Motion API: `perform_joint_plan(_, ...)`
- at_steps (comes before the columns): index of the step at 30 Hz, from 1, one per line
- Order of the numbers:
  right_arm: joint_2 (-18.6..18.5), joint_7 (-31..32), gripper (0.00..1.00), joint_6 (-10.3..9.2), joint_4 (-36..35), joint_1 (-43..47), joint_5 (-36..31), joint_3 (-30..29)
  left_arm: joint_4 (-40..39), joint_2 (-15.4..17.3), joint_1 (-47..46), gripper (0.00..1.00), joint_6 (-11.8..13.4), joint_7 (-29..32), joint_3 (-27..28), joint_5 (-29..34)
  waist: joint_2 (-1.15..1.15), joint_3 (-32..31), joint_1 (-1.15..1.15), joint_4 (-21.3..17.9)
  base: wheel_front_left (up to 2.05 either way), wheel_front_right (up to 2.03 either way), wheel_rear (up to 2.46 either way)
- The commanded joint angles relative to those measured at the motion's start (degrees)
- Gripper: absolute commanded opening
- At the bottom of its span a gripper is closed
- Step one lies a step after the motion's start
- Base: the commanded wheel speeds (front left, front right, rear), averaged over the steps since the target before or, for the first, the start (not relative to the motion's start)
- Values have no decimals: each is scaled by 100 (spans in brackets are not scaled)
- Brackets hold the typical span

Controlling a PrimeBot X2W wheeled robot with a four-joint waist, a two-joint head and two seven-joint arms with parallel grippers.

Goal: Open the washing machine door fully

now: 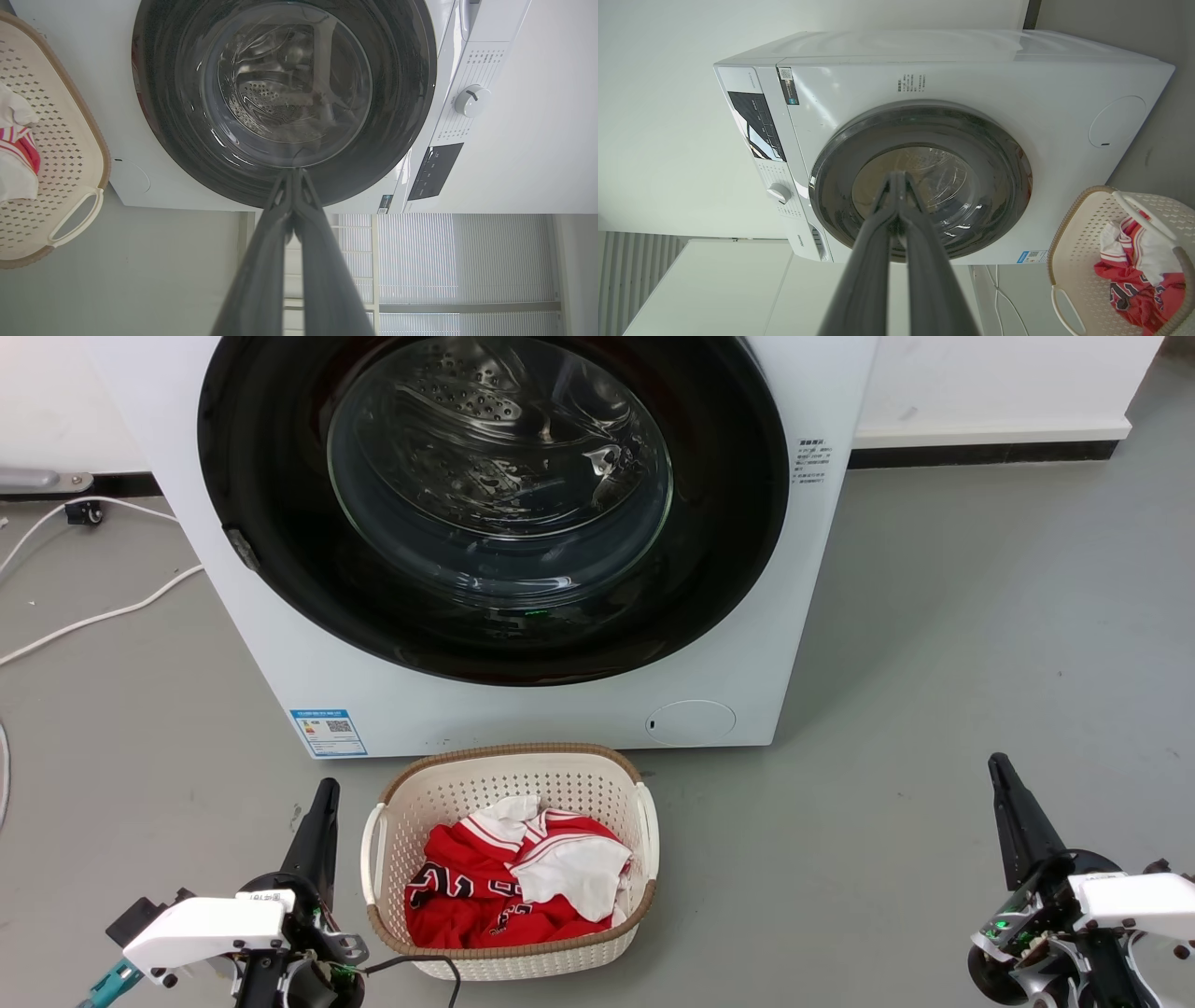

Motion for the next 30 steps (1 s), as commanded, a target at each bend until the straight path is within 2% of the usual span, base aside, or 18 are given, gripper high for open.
perform_joint_plan(1,23,20,0,-2,12,-66,-28,-9,7,-8,-53,0,-18,19,20,2,0,0,0,0,0,0,0)
perform_joint_plan(3,23,21,0,-2,12,-66,-29,-10,7,-8,-54,0,-18,19,20,3,0,0,0,0,0,0,0)
perform_joint_plan(4,1,0,100,0,0,0,0,-1,0,0,0,100,0,1,1,0,0,0,0,0,0,0,0)
perform_joint_plan(10,10,-96,100,-1,74,142,-27,19,63,-13,125,100,5,-96,-59,29,0,1,1,-1,0,0,0)
perform_joint_plan(14,11,-212,100,-1,17,189,-249,33,-2,-12,154,100,6,-213,-52,313,0,2,1,-2,0,0,0)
perform_joint_plan(30,15,-627,100,-1,-501,399,-2896,336,-407,-11,267,100,476,-629,-378,2521,0,12,1,6,0,0,0)
